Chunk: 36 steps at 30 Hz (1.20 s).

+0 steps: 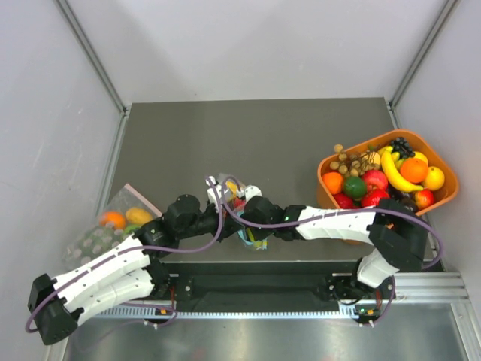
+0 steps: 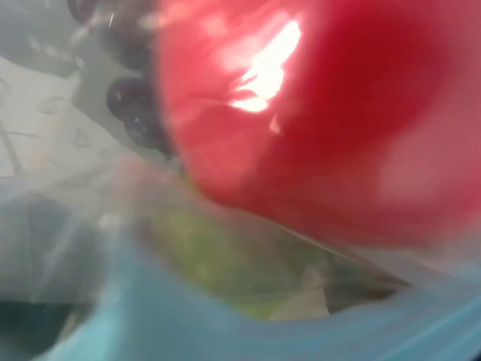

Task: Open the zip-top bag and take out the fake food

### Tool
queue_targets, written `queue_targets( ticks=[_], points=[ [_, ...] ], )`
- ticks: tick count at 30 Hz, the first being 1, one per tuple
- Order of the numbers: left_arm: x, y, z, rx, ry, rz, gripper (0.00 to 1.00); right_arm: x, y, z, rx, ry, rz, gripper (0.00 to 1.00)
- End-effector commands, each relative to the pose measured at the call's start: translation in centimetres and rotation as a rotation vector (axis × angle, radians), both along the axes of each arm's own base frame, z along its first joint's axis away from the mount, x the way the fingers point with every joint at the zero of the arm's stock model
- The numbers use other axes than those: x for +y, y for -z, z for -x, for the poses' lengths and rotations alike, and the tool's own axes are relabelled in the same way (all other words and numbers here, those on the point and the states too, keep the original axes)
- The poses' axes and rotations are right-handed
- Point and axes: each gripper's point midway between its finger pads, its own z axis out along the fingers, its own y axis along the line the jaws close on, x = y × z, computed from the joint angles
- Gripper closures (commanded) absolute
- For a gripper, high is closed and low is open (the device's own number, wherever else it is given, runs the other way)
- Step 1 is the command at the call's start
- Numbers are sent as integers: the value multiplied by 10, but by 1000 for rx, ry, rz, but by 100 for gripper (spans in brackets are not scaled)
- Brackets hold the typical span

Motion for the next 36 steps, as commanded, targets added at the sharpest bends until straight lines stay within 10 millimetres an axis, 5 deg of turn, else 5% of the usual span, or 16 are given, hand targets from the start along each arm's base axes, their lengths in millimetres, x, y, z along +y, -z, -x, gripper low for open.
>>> queue_targets(
  ticks=[1, 5, 9, 15, 24, 36],
  points=[
    [-11, -48, -12, -148, -3, 141, 100, 21, 9, 29, 46, -90, -12, 14],
    [-8, -46, -14, -149, -19, 129, 100, 19, 3, 28, 23, -76, -18, 32],
    [-5, -37, -20, -138, -63, 104, 100, 6, -23, 18, -53, -28, -30, 51],
    [-3, -20, -34, -98, -136, 51, 100, -20, -82, 3, -190, 99, -148, 53],
    [2, 7, -42, -53, -188, -35, 100, -59, -129, -7, -306, 264, -306, 52],
    [-10, 13, -46, -26, -170, -28, 100, -67, -154, -7, -369, 269, -445, 52]
  ],
)
